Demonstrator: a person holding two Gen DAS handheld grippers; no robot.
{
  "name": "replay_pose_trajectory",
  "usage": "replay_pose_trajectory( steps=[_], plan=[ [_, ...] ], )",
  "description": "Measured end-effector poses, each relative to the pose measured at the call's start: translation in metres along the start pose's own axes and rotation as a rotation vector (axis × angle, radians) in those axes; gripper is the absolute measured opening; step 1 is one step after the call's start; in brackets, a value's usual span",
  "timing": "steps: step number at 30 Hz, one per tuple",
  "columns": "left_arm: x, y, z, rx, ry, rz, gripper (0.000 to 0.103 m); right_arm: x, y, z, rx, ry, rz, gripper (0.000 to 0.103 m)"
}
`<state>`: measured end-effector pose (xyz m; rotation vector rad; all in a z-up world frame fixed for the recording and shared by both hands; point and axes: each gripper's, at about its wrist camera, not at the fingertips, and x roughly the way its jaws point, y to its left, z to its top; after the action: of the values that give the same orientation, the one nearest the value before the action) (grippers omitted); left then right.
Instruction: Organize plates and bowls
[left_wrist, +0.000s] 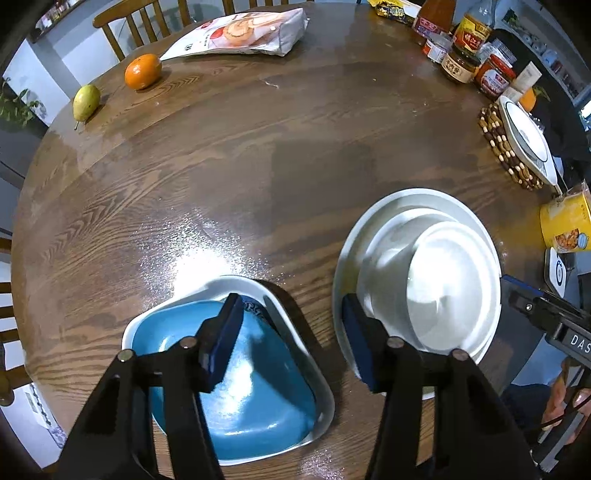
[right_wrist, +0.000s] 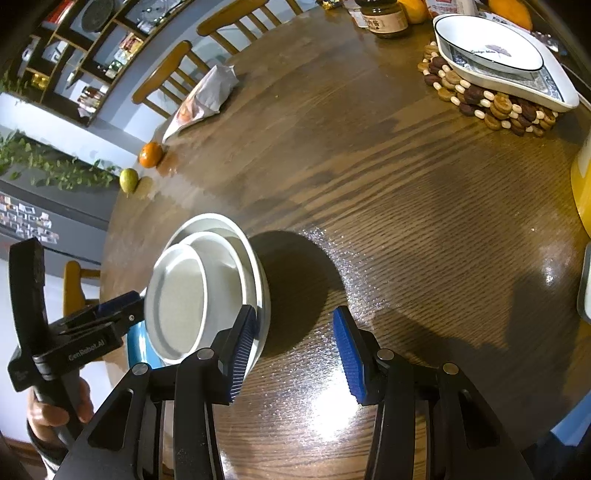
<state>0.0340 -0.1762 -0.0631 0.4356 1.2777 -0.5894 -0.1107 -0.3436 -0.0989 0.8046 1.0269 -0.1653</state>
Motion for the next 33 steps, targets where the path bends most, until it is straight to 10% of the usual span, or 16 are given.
replay_pose_trajectory(
  steps=[6,12,33],
  plan=[
    [-0.001,-0.009,0.002,0.045,-0.004,0.029,0.04,0.003,0.008,0.003,-0.031,0.003,-0.027,0.035],
    [0.003,-0.027,0.007,0.131,0.02,0.028,0.004,0.007,0.018,0.009,-0.077,0.029,-0.026,0.022],
    [-0.022,-0.007,0.0,-0.01,-0.05,-0.06,0.001,0.0,0.033,0.006,-0.1,0.002,0.043,0.011]
  ],
)
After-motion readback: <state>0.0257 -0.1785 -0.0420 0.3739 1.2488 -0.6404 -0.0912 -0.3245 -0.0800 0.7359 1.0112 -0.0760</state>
